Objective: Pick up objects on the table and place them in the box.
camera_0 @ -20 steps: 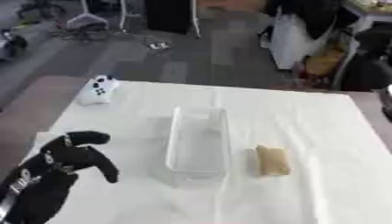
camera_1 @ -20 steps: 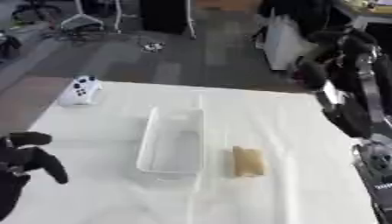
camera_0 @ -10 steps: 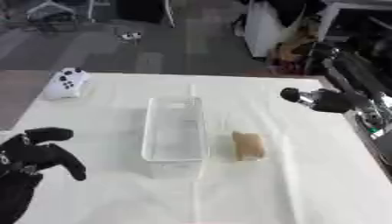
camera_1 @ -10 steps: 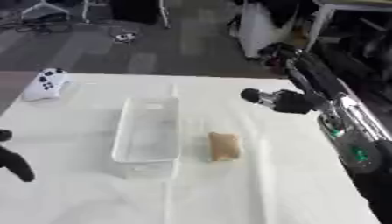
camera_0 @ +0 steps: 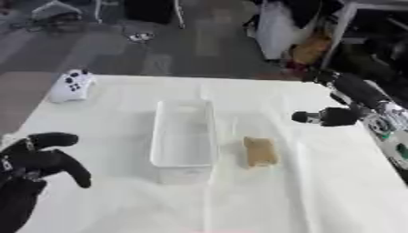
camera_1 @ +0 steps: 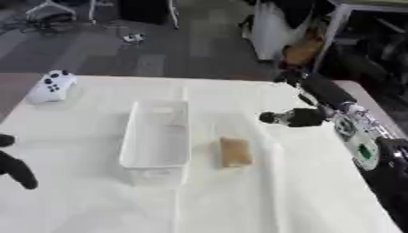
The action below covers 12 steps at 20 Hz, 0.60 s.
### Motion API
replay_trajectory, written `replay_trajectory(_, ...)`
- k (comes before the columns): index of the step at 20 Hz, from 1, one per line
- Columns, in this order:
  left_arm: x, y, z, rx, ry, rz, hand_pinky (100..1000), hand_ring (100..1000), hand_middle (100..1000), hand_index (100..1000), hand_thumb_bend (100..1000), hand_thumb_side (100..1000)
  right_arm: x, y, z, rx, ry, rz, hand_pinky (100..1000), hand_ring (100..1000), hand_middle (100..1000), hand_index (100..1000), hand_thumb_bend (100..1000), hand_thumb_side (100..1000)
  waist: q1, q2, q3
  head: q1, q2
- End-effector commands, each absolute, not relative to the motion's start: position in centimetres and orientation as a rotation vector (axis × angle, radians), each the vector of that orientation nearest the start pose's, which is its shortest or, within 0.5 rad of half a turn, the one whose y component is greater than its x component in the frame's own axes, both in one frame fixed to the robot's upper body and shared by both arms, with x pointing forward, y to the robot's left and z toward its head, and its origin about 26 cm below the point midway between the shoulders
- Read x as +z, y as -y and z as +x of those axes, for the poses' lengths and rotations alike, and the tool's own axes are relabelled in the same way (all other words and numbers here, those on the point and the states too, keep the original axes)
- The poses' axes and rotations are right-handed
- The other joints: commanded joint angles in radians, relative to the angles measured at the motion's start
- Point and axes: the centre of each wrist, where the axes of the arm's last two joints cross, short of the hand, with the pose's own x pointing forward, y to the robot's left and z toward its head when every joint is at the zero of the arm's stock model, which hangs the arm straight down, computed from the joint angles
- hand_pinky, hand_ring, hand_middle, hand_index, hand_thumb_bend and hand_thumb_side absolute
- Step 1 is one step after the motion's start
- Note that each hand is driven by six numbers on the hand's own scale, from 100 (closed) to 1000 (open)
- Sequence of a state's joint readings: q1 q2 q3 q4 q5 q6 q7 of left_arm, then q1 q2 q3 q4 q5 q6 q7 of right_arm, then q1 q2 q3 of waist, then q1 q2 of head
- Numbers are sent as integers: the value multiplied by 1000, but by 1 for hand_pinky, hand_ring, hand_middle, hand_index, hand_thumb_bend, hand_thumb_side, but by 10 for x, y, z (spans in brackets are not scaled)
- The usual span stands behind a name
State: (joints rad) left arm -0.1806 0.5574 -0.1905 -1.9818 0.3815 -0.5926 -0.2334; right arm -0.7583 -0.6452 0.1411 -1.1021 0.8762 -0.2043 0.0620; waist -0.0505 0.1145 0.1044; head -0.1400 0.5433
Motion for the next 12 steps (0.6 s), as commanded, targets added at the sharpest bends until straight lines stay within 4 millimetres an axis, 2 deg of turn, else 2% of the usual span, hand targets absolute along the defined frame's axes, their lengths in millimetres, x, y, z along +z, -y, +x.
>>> replay_trajectory(1,171,-264,284,1030,-3372,621,485,615,830,810,376,830,198,362,441,1340,1532,-1233,785,837,835,905,918,1000,3,-17,4,7,-10)
replay_trajectory(4,173,-264,284,1024,-3367,625,485,615,830,809,377,828,189,357,439,1394,1520,-1177,793,842,828,909,923,1000,3,-15,7,13,-13)
replay_trajectory(5,173,-264,285,1027,-3366,626,485,616,831,809,376,830,188,355,438,1431,1519,-1154,788,839,833,909,549,1000,2,-15,7,15,-13)
replay_trajectory(6,173,-264,285,1031,-3364,624,485,615,831,809,375,831,189,352,437,1461,1519,-1135,806,851,831,909,918,1000,2,-15,7,16,-13)
replay_trajectory(12,173,-264,284,1039,-3363,632,485,615,831,810,375,830,193,335,427,1593,1552,-1049,811,838,824,915,923,1000,1,-15,9,22,-15)
